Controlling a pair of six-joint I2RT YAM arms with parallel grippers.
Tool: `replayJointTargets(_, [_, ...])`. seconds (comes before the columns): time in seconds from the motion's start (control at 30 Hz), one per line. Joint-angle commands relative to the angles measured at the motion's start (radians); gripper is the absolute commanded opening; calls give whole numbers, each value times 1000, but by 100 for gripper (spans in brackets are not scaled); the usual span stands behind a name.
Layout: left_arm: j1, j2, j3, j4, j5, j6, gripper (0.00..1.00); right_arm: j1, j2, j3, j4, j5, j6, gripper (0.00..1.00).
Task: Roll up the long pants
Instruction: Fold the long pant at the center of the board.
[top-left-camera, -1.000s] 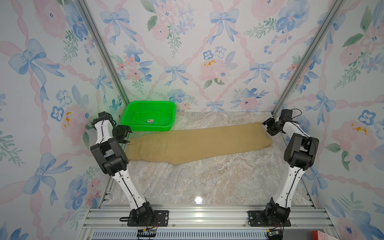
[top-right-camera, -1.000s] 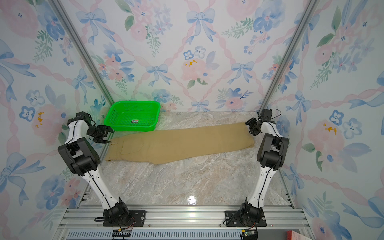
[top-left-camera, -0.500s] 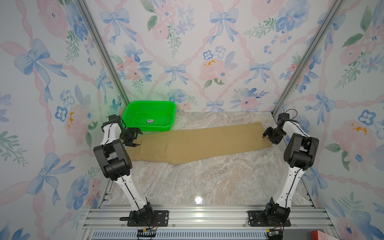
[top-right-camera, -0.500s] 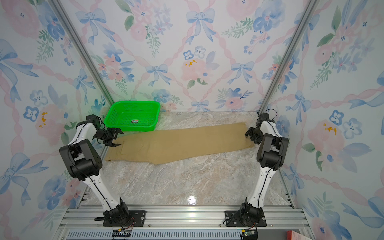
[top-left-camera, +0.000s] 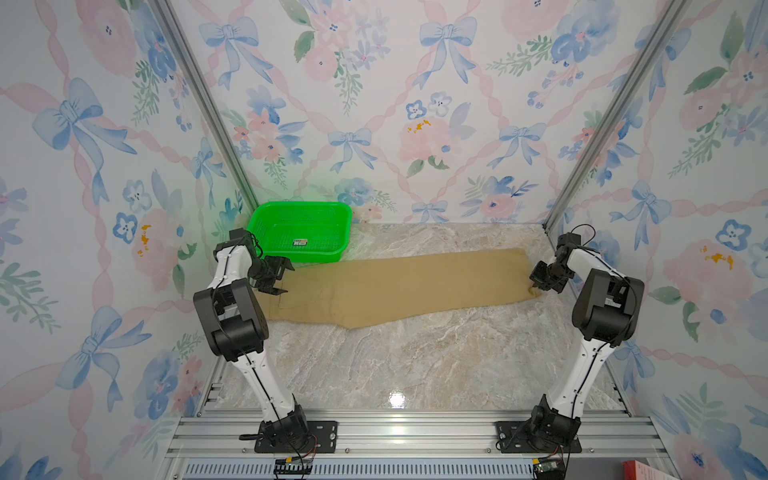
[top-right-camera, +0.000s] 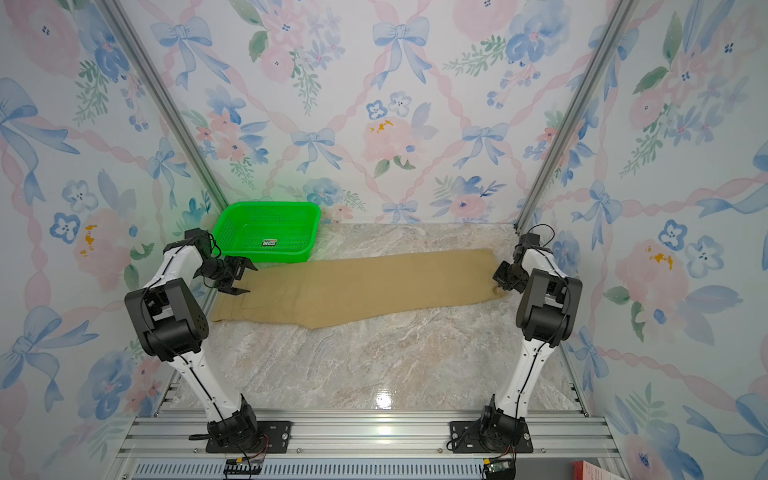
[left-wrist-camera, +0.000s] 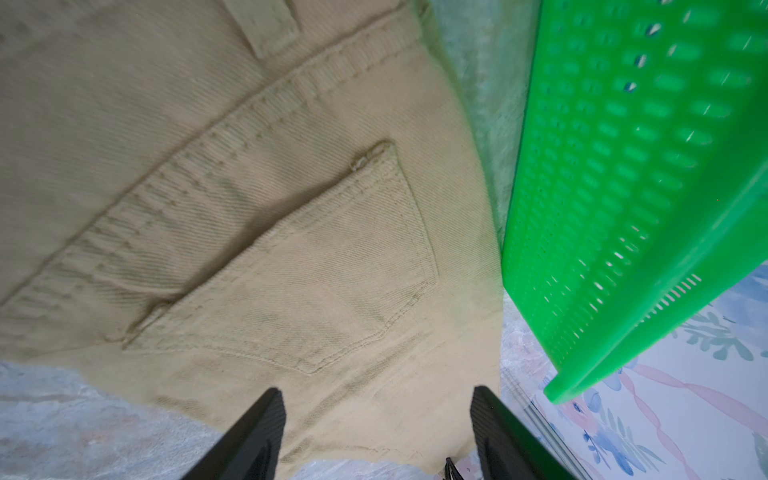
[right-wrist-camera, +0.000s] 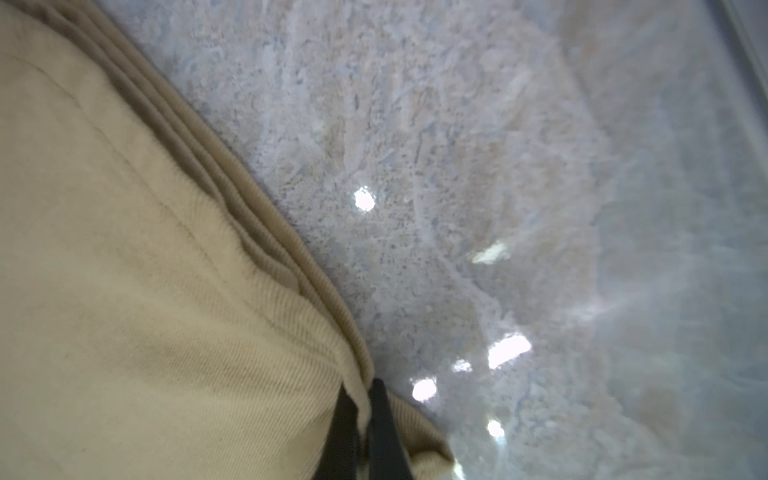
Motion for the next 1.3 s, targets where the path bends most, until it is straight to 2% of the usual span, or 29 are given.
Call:
replayJointTargets(0.0, [-36, -81, -1, -28, -3, 17, 73, -48, -119, -148, -20, 31, 34, 0])
replayJointTargets(0.13, [-58, -152, -100, 16, 46, 5, 73, -81, -329, -293, 15, 39, 52, 0])
replayJointTargets(0.3, [-71, -254, -205, -9, 77, 68, 73, -159, -701, -472, 37, 63, 62, 0])
replayJointTargets(0.37, [-71, -294, -244, -15, 81, 87, 73, -201, -829, -499, 5, 86, 54, 0])
replayJointTargets(0.5, [-75, -363, -302, -20, 103, 96, 73, -209, -998, -514, -47, 108, 98, 0])
replayJointTargets(0.7, [-87, -417, -315, -38, 112, 115, 73, -235, -1041, -384, -127, 128, 116, 0])
replayJointTargets(0.83, [-90, -415, -304, -41, 122, 126, 73, -214, -1041, -315, -107, 50, 199, 0])
replayJointTargets(0.9, [-90, -404, -300, -36, 128, 127, 73, -135, -1048, -283, -77, 77, 243, 0])
replayJointTargets(1.0, [-96, -380, -303, -6, 157, 111, 73, 88, -1017, -186, -63, 243, 262, 0])
replayJointTargets(1.1, [-104, -346, -283, 2, 167, 114, 73, 289, -932, -93, -49, 260, 344, 0])
replayJointTargets(1.27, [-105, -318, -263, 4, 178, 130, 73, 725, -766, 43, 28, 406, 380, 0])
